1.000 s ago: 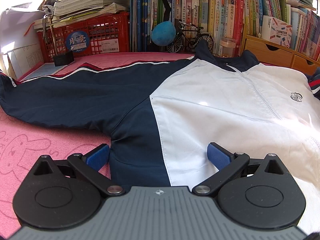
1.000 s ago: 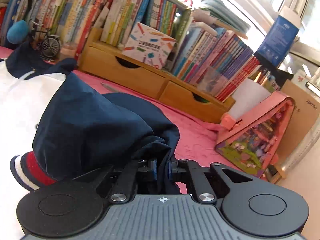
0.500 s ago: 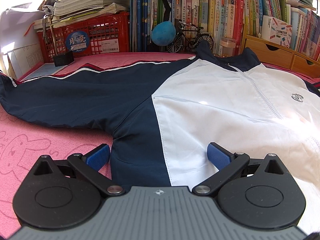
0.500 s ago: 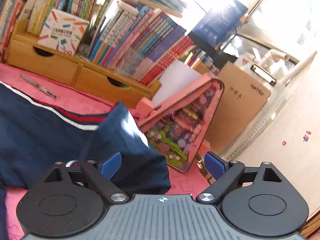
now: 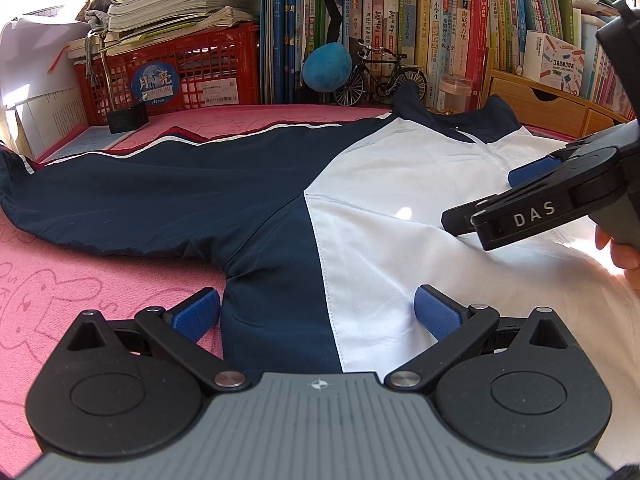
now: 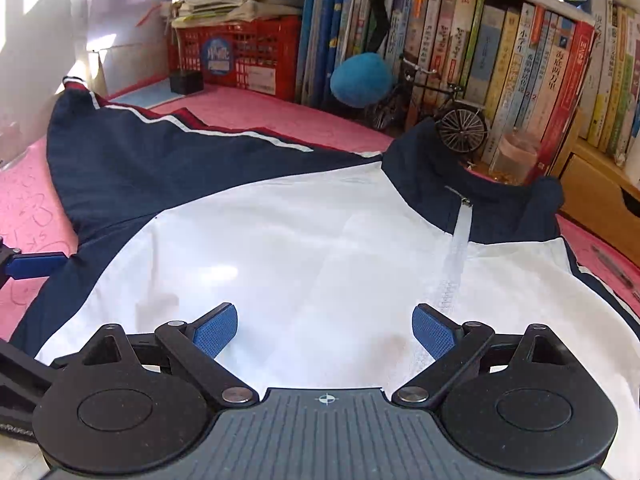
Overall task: Fold clothes
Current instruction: 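Release the sleeve and smooth the jacket body with the right gripper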
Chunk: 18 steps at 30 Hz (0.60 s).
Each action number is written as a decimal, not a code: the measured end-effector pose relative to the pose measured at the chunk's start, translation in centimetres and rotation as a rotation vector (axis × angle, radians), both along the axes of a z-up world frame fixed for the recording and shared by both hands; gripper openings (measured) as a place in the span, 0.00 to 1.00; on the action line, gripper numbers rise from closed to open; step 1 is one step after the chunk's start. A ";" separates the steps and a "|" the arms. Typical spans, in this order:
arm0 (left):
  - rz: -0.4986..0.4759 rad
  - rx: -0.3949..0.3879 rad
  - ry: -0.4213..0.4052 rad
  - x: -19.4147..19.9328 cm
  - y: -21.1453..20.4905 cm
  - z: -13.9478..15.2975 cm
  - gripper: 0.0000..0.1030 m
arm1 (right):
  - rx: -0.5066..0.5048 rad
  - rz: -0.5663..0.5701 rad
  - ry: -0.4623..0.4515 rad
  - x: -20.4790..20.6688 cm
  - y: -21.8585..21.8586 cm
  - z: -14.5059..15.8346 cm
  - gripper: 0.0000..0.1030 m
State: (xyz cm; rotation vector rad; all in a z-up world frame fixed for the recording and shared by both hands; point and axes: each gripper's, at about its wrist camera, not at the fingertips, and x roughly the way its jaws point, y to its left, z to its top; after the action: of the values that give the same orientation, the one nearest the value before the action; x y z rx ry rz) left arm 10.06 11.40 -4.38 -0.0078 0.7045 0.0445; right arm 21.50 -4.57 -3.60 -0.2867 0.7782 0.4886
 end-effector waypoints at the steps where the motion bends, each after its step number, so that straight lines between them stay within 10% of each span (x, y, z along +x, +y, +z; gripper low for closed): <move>1: 0.000 0.000 0.000 0.0 0.0 0.0 1.00 | -0.009 -0.015 0.010 1.0 0.6 -0.6 0.96; 11: -0.001 0.000 0.000 0.0 0.0 0.0 1.00 | 0.000 -0.601 0.026 15.4 -10.9 -0.8 1.00; 18: 0.001 0.005 -0.001 0.0 -0.1 0.0 1.00 | 0.056 -0.443 0.031 10.1 -10.0 -0.5 0.96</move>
State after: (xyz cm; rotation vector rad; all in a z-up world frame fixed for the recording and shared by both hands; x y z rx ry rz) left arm 10.05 11.28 -4.37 -0.0030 0.7035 0.0473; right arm 31.63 -14.53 -4.07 -0.0500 0.8284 0.0968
